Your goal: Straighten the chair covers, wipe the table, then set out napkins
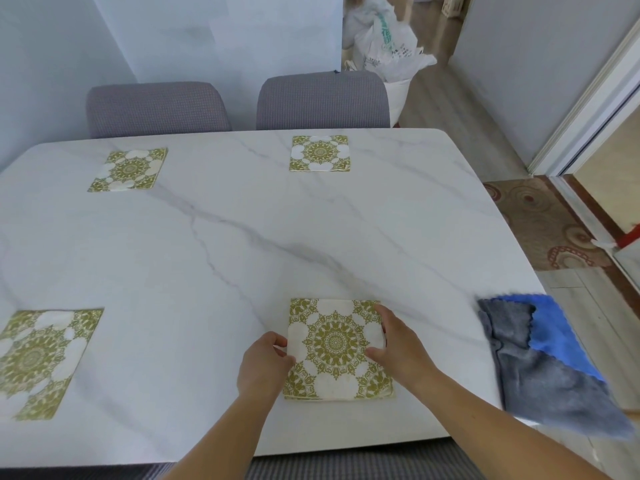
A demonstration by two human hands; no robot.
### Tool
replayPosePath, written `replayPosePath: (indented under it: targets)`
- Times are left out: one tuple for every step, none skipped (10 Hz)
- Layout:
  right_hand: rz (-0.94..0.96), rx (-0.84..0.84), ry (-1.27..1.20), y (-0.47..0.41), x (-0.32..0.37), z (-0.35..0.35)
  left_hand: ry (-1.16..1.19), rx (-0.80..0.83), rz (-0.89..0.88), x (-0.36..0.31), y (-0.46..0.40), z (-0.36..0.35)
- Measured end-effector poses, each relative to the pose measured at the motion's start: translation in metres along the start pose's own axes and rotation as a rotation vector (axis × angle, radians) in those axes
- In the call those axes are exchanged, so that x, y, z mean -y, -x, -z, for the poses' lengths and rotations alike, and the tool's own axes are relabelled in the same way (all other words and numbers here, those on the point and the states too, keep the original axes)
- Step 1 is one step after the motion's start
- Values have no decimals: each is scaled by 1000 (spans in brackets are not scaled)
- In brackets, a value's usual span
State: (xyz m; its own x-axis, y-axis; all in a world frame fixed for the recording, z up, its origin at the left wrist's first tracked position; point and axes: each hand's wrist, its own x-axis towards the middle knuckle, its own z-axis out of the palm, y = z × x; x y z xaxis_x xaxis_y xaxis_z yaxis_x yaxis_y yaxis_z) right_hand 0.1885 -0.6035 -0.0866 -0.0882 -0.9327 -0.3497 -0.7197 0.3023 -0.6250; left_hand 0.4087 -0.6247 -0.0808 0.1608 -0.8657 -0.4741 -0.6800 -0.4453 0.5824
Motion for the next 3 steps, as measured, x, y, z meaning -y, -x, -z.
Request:
replayPosePath:
  targets:
    - [-10,-29,96,0,-5,-1,-57,-20,-9,0,2,-1]
    - [-34,-60,164,2,-8,1,-142,-25,-3,1,6,1]
    - [-57,-154,106,3,-12,8,-136,-45,-22,1,5,5]
